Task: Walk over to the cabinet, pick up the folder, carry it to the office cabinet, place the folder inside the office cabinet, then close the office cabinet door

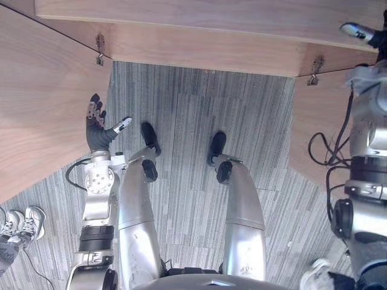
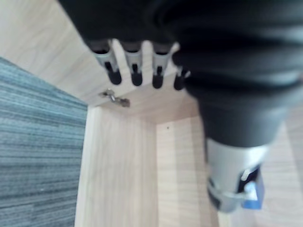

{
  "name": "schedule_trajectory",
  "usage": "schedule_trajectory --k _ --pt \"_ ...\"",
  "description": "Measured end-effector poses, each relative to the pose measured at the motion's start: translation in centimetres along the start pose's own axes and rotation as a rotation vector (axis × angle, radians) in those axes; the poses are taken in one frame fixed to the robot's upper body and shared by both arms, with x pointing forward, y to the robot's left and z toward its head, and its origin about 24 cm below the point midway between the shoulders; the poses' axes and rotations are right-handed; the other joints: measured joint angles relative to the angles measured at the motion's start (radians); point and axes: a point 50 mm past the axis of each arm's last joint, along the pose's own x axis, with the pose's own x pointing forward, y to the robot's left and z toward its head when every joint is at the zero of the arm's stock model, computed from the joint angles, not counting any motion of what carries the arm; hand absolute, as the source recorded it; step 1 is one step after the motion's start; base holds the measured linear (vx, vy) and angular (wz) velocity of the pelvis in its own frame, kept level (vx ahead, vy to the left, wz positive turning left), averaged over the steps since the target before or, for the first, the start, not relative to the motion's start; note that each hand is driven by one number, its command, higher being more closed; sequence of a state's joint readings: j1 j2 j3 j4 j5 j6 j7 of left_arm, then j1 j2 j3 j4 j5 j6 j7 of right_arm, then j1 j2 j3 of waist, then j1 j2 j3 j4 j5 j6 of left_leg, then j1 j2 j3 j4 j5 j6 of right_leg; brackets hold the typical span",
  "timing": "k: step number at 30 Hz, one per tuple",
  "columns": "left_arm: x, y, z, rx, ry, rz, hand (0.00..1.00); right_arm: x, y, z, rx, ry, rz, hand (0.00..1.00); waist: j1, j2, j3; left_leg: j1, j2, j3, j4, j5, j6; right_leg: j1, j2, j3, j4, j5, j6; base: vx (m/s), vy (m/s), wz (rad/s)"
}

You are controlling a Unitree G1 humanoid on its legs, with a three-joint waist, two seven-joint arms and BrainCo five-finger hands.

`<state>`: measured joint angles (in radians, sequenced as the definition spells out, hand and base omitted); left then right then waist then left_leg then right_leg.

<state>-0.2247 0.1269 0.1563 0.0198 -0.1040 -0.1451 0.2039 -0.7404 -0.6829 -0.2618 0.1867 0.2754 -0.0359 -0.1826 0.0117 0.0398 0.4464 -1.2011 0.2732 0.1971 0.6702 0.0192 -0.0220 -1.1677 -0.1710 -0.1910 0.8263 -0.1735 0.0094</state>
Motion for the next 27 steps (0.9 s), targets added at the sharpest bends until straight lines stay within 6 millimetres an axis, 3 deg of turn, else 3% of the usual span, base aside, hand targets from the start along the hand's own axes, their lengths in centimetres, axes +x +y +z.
schedule_trajectory --k 6,10,11,17,21,27 --pt "0.4 -0.2 0.3 -0.005 -0.007 0.002 0.00 -3.4 1.4 -0.8 0.008 -0.014 -0.079 0.00 0.001 0.000 0.000 0.008 -0.001 0.008 -0.009 0.000 0.000 0.000 0.001 0.008 -0.003 0.000 0.000 0.00 -0.003 -0.01" --pt "1.0 -0.3 1.1 -0.010 -0.039 0.021 0.00 -4.7 2.8 -0.2 0.040 -0.054 -0.202 0.00 -0.008 0.000 0.000 0.015 0.002 0.019 -0.004 -0.005 0.000 -0.001 0.003 0.019 -0.001 0.000 0.000 -0.02 -0.015 -0.05" --pt "1.1 -0.4 1.2 0.001 -0.048 0.019 0.00 -4.8 3.1 -0.1 0.028 -0.061 -0.233 1.00 -0.008 0.000 0.000 0.015 0.003 0.019 -0.001 -0.007 -0.001 -0.001 0.004 0.019 0.000 0.000 0.000 -0.03 -0.015 -0.03" --pt "1.0 -1.1 1.2 -0.009 -0.050 0.030 0.00 -4.7 5.9 0.7 0.015 -0.099 -0.228 1.00 -0.006 0.000 0.000 0.010 0.011 0.020 0.016 -0.024 -0.003 -0.007 0.008 0.025 0.010 -0.006 0.006 -0.03 -0.014 -0.04" --pt "0.9 -1.8 1.2 -0.007 -0.049 0.022 0.00 -3.7 7.9 2.5 0.017 -0.168 -0.181 1.00 -0.003 0.000 0.000 -0.016 0.016 0.014 0.043 -0.030 -0.003 -0.032 0.007 0.026 0.040 -0.016 -0.001 -0.02 -0.016 0.00" --pt "0.8 -2.0 1.2 -0.010 -0.059 0.020 0.00 -2.5 9.4 2.4 0.035 -0.147 -0.168 1.00 0.003 0.000 0.000 -0.026 0.017 0.000 0.072 -0.039 -0.013 -0.039 0.002 0.022 0.074 -0.033 -0.005 -0.01 -0.009 0.02"
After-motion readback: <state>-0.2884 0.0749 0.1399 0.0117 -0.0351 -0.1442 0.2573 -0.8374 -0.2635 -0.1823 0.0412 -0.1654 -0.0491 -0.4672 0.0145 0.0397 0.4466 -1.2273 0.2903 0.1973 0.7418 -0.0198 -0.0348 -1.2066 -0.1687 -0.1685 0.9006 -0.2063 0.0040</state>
